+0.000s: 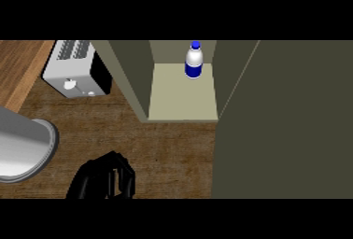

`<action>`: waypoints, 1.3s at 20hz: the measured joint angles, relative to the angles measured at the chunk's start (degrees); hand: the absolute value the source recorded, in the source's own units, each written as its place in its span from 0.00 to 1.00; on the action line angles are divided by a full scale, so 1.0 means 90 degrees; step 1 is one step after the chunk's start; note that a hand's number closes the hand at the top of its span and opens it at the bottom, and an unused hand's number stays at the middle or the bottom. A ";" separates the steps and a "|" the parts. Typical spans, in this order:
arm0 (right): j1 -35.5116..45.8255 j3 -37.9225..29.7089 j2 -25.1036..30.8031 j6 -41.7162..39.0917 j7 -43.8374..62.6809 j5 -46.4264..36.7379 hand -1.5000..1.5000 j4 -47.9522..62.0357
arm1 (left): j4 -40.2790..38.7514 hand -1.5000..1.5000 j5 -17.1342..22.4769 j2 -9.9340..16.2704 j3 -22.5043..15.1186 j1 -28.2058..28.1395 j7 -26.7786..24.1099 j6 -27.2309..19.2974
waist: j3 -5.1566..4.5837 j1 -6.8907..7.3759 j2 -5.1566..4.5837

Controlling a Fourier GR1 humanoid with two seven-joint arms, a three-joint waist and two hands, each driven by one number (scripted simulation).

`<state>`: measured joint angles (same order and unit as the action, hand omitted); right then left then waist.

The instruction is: Pick up the bottled water, place it into the cabinet and close the cabinet

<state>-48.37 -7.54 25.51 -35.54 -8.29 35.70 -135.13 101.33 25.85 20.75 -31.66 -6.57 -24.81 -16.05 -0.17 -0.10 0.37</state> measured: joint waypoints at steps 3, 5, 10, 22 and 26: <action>0.0016 0.0230 0.0052 -0.0168 -0.0064 -0.0046 1.00 -0.0033 | 0.0227 1.00 0.0227 0.0412 0.0349 -0.0280 -0.0089 0.0276 | -0.0007 -0.0012 0.0020; 0.0078 0.0333 0.0065 -0.0181 -0.0104 -0.0076 1.00 -0.0057 | 0.0339 0.00 0.0435 0.0599 0.0597 -0.0380 -0.0123 0.0471 | -0.0012 -0.0024 0.0019; 0.0156 0.0657 0.0084 -0.0316 -0.0175 -0.0190 1.00 -0.0082 | 0.0755 0.00 0.1018 0.1096 0.1198 -0.0854 -0.0186 0.0957 | -0.0022 -0.0010 0.0056; 0.0938 0.1993 0.0363 -0.0198 0.0329 -0.0511 1.00 -0.0137 | 0.1100 0.00 0.1816 0.1941 0.2436 -0.1664 -0.0279 0.1636 | -0.0073 0.0143 0.0104; 0.1425 0.2464 0.0432 -0.0072 0.0605 -0.0633 1.00 -0.0134 | 0.1191 0.00 0.2056 0.2129 0.2697 -0.1891 -0.0270 0.1878 | -0.0088 0.0210 0.0129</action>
<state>-35.55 14.63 29.40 -36.18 -2.85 30.00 -136.33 112.05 44.35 39.90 -7.39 -23.58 -27.24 0.85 -0.97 1.79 1.54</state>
